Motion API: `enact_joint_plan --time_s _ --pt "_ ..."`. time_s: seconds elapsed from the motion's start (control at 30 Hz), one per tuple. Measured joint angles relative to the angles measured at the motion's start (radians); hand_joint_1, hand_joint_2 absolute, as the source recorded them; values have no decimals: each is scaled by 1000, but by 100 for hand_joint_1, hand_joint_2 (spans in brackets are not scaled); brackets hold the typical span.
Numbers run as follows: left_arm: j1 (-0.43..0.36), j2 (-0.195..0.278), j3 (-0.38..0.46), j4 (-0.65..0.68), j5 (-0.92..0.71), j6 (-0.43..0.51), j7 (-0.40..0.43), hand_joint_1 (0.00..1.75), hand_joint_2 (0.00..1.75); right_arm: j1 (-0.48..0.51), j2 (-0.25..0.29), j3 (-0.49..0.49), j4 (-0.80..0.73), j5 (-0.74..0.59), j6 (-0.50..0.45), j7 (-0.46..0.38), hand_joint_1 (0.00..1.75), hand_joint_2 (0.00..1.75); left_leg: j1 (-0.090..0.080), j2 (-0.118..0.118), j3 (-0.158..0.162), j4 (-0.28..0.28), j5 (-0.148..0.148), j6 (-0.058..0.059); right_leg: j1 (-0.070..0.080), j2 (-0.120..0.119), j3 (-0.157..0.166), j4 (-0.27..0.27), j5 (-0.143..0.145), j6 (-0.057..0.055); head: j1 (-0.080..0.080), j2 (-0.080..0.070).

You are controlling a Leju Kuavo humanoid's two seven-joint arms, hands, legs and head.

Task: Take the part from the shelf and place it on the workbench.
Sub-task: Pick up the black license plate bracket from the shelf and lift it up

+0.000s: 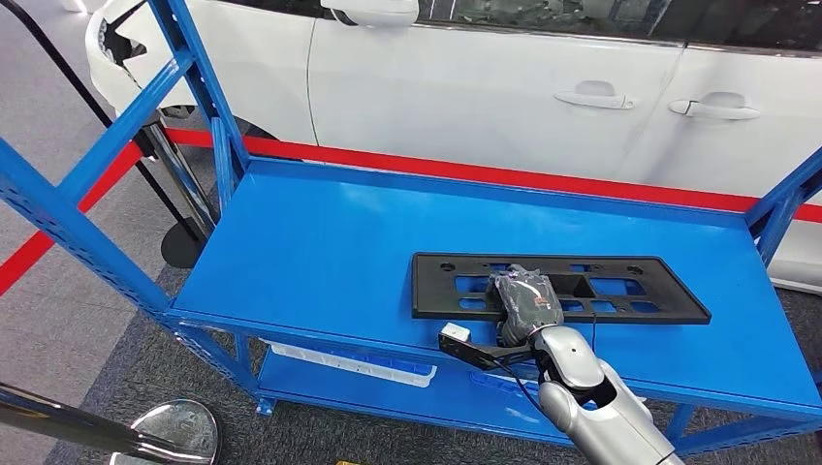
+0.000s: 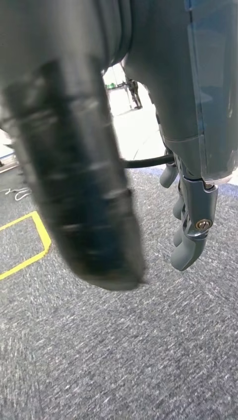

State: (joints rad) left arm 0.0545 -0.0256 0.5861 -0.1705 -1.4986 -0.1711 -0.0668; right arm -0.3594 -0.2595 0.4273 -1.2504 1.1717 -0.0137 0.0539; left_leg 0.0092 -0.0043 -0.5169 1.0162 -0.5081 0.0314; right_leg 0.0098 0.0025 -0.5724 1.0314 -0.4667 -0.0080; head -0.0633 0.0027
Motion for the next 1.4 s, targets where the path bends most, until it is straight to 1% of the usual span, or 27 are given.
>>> enact_joint_plan --time_s 0.17,0.3,0.4,0.5,0.57,0.63,0.73,0.8,0.87,0.93,0.97,1.0,1.03,1.07,1.1,1.13,1.17,1.2,1.23,1.27,1.3,1.33,1.37,1.4 --pt "2 0 2 0 2 4 -4 0 175 12 -7 -8 -17 -21 -18 -14 175 175 0 0 0 0 -1 -1 0 0 0 0 0 0 0 0" --pt "6 0 3 0 2 19 -7 0 175 30 -18 -22 -54 -74 -20 -46 175 175 -2 0 -1 0 -1 -1 0 0 0 0 0 0 0 0" --pt "8 0 5 0 3 31 -19 0 175 45 -24 -34 -91 -107 -23 -60 175 175 -2 0 -1 0 -2 -1 0 0 0 0 0 0 0 0" --pt "11 0 14 0 4 43 -38 0 175 68 -32 -53 -148 -148 -58 -84 175 175 -2 0 -2 0 -2 -1 -1 1 -1 0 0 1 0 0" --pt "12 0 17 0 2 51 -23 0 175 78 -40 -66 -207 -164 -72 -95 175 175 -2 2 -3 0 -3 -1 -2 2 -2 0 0 1 0 0" --pt "12 -1 17 0 0 60 8 0 175 81 -46 -73 -271 -133 -94 -100 175 175 -4 3 -3 2 -3 0 -4 3 -3 -1 0 1 0 0" --pt "11 -2 17 0 -2 65 35 0 175 95 -55 -72 -351 -4 -174 -100 175 175 -7 2 -5 4 -4 1 -7 2 -4 -2 0 2 0 0" --pt "11 -3 17 0 -2 65 40 0 175 108 -60 -67 -386 60 -221 -96 175 175 -8 1 -6 4 -4 2 -7 1 -4 -2 0 3 0 0" --pt "11 -4 17 0 -2 65 43 0 175 121 -64 -62 -408 77 -238 -94 175 175 -9 1 -7 5 -5 4 -9 0 -4 -2 1 5 0 0" --pt "11 -5 17 0 -2 65 45 0 175 128 -70 -59 -423 86 -251 -93 175 175 -6 2 -6 -2 4 10 -10 1 -4 -2 2 11 0 0" --pt "10 -7 17 0 -2 65 47 0 175 131 -74 -56 -429 95 -263 -94 175 175 -3 4 -3 -10 11 15 -9 2 -8 7 -8 15 0 0" --pt "9 -9 17 0 -2 65 49 0 175 132 -78 -54 -434 106 -276 -95 175 175 0 6 -1 -18 19 20 -9 2 -18 31 -28 19 1 0" --pt "9 -10 17 0 -2 66 52 0 175 133 -83 -51 -438 120 -289 -95 175 175 3 8 -1 -24 24 24 -10 3 -36 75 -59 22 1 0" --pt "9 -11 17 0 -2 66 55 0 175 135 -86 -47 -441 136 -302 -94 175 175 2 9 -2 -26 26 26 -13 2 -62 135 -94 26 2 0" --pt "9 -12 17 0 -3 66 58 0 175 138 -90 -43 -442 156 -315 -91 175 175 3 9 -5 -24 26 27 -17 3 -89 199 -123 30 2 0" --pt "9 -12 17 0 -3 66 61 0 175 141 -94 -37 -443 182 -332 -85 175 175 3 9 -8 -22 26 27 -22 2 -108 246 -135 35 2 0" --pt "9 -13 17 0 -3 66 63 0 175 144 -99 -32 -443 210 -350 -79 175 175 4 9 -10 -19 26 26 -27 2 -116 267 -131 39 2 0" --pt "8 -14 17 0 -3 66 65 0 175 146 -105 -28 -443 243 -375 -72 175 175 6 9 -12 -15 24 24 -33 0 -104 245 -106 43 2 0" --pt "8 -15 17 0 -3 66 67 0 175 147 -111 -23 -444 277 -399 -64 175 175 8 8 -13 -10 21 19 -39 -1 -75 189 -69 48 2 0" --pt "8 -15 17 0 -3 66 68 0 175 147 -117 -19 -445 309 -423 -57 175 175 10 7 -16 -3 17 13 -42 -2 -41 126 -47 51 2 0" --pt "8 -16 17 0 -3 66 70 0 175 148 -125 -14 -446 340 -447 -49 175 175 11 6 -19 4 14 5 -42 -2 -11 68 -26 50 2 0" --pt "7 -16 17 0 -3 66 71 0 175 149 -131 -10 -448 361 -465 -42 175 175 11 5 -22 10 11 -2 -39 -1 4 35 -21 48 2 0" --pt "7 -16 17 0 -4 66 72 0 175 150 -138 -7 -449 378 -480 -37 175 175 10 4 -26 14 11 -9 -35 0 7 25 -27 43 2 0" --pt "6 -16 17 0 -4 66 73 0 175 151 -144 -4 -450 387 -490 -33 175 175 9 3 -28 16 13 -16 -32 1 4 25 -24 35 2 0"
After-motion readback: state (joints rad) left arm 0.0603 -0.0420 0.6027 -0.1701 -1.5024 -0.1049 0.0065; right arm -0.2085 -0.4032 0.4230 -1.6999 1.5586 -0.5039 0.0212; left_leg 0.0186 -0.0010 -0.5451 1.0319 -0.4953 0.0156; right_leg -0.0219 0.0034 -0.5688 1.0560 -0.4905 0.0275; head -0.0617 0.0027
